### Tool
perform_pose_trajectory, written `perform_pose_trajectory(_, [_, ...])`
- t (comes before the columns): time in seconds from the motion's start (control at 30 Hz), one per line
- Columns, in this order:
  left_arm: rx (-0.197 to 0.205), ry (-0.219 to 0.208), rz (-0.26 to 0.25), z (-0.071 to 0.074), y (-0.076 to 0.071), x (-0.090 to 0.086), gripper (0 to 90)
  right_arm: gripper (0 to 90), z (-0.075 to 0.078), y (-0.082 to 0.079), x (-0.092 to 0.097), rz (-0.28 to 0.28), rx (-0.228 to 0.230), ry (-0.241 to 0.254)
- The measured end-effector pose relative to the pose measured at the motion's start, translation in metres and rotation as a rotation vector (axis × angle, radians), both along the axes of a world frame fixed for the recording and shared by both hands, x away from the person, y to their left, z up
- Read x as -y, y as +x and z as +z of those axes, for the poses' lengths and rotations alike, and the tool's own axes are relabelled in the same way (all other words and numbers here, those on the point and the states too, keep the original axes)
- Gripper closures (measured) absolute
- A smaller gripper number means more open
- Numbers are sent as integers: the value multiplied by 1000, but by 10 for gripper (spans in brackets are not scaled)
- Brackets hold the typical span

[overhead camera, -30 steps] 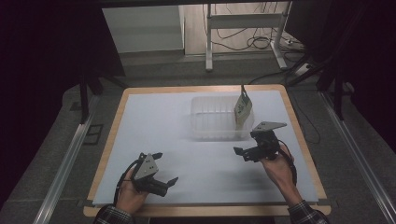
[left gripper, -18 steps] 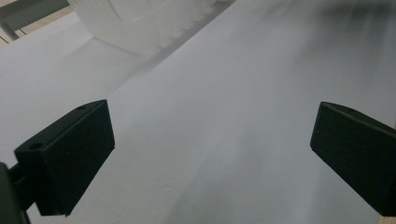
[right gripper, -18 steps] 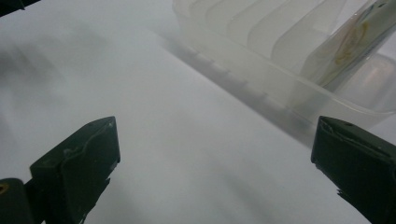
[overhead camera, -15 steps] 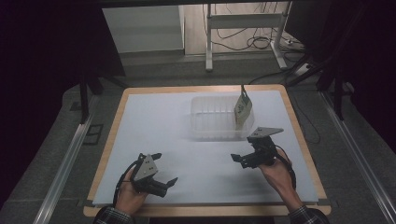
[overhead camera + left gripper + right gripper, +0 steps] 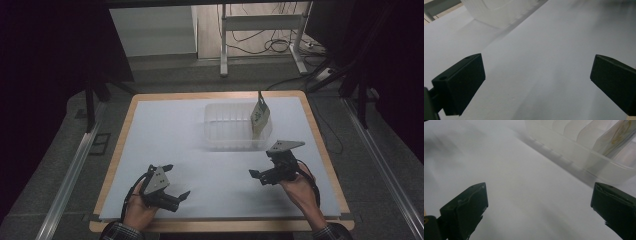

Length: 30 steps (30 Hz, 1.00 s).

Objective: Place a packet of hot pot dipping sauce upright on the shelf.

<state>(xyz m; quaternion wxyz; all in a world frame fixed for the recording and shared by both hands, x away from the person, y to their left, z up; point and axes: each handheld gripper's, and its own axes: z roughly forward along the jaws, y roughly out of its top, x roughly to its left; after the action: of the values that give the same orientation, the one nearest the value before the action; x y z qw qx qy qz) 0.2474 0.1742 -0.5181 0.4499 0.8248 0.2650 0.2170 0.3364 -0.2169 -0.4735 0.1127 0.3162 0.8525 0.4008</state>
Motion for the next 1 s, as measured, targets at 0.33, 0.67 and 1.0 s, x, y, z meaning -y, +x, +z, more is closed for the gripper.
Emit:
perform_pose_trajectory(0.33, [2,2,-1,0,0,0,0,1,5,-9,6,6,30,-13])
perform_pose_trajectory(0.67, [1,6,-4,-1,0,1,0,2,3,-17,14,-10,41,-14])
perform_pose_trajectory(1.0, [0,9,-4,-1,0,2,0,6,0,-22,23,-35,51,-29])
